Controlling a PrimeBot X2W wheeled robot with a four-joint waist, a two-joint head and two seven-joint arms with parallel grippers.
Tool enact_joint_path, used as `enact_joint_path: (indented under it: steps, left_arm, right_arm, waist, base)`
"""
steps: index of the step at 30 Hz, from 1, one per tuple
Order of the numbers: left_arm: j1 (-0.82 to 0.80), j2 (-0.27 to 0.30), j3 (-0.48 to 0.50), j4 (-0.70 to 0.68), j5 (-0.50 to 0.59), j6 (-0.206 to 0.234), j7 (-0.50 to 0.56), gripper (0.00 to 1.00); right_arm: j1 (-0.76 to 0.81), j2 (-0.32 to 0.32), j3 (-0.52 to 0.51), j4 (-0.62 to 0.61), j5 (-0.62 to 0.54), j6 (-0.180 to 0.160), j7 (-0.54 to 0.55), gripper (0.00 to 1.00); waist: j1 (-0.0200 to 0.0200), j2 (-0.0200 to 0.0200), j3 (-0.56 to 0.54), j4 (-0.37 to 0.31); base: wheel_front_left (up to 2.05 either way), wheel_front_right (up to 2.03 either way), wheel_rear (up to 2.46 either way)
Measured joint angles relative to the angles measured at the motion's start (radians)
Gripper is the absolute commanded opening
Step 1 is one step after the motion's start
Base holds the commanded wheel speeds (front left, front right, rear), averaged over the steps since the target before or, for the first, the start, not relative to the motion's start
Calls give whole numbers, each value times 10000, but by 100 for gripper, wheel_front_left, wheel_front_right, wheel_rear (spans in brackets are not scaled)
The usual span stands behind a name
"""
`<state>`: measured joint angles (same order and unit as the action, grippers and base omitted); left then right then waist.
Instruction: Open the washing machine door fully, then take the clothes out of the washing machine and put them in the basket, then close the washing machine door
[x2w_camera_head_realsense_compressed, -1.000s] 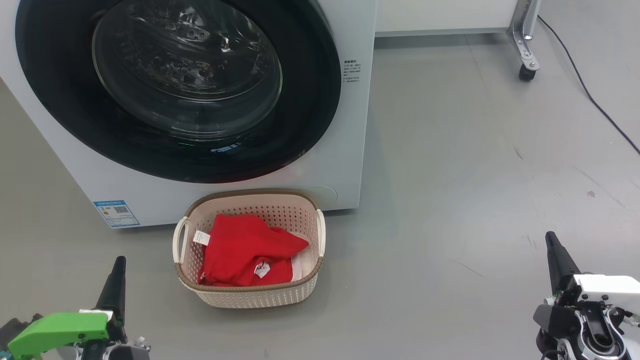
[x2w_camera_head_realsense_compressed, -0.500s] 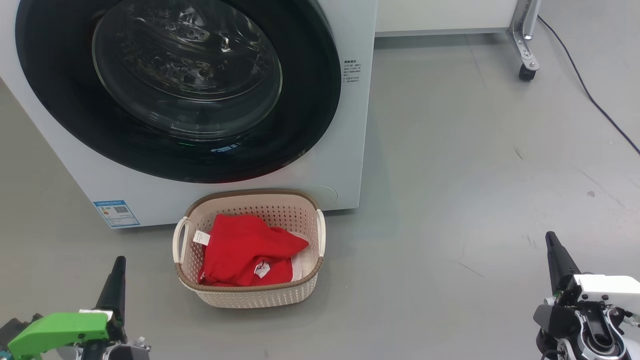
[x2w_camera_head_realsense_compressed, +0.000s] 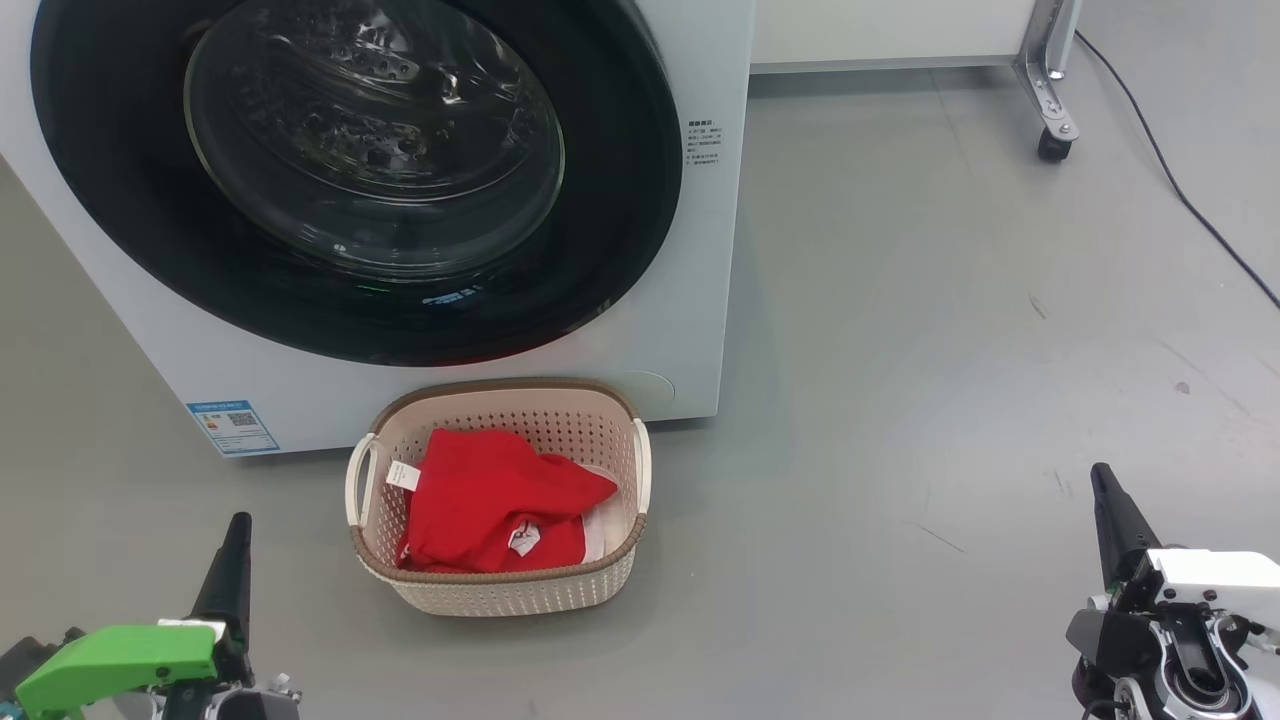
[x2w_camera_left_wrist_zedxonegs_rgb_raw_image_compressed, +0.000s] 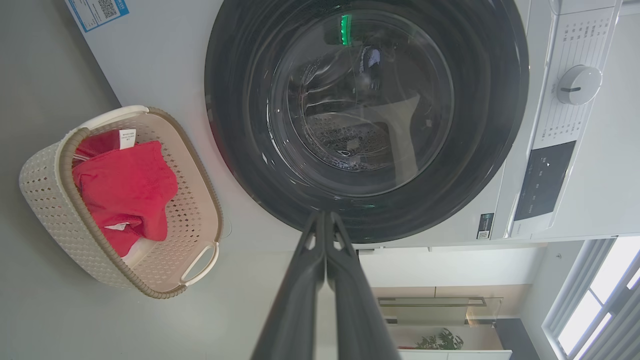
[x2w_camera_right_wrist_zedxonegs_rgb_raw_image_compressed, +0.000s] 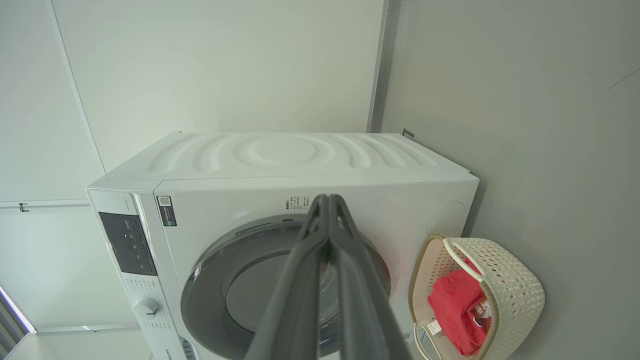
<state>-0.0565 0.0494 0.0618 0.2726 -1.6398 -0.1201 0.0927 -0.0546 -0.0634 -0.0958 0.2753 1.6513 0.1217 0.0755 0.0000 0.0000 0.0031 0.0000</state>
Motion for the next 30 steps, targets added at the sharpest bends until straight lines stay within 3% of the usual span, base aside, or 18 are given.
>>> enact_joint_path:
  steps: [30]
  left_arm:
    - [0, -10, 10, 0, 0, 0, 31, 0]
  right_arm:
    - [0, 6, -19, 0, -15, 0, 0, 0]
  waist:
    - [0, 0, 0, 0]
  base:
    - [0, 0, 0]
